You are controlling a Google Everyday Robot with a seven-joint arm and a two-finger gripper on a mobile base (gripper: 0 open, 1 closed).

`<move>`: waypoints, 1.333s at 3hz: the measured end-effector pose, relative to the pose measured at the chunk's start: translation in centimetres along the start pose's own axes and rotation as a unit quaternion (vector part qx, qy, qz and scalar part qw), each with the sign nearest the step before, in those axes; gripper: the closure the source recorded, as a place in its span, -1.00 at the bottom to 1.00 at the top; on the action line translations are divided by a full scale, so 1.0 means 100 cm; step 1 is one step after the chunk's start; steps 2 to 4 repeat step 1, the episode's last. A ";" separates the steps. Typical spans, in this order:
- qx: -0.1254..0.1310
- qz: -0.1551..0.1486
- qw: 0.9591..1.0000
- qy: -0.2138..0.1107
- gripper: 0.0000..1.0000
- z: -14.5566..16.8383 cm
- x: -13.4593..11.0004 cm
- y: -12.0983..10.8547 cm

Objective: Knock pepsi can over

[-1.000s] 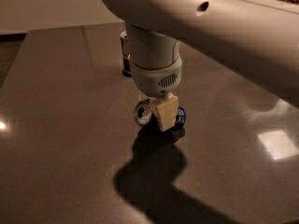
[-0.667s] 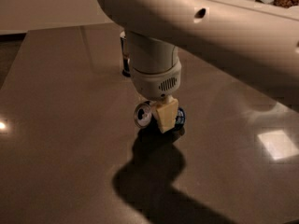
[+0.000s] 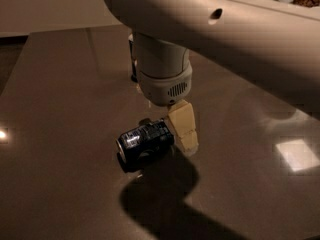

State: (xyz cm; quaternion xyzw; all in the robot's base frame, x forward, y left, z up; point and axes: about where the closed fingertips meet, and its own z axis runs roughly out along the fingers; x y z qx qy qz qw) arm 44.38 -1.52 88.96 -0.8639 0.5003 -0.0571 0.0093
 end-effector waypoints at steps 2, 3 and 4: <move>0.000 0.000 1.000 0.000 -1.00 0.000 0.000 0.000; 0.000 0.000 1.000 0.000 -1.00 0.000 0.000 0.000; 0.000 0.000 1.000 0.000 -1.00 0.000 0.000 0.000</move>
Offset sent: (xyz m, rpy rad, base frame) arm 0.0000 0.0000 0.0000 0.0000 0.0000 0.0000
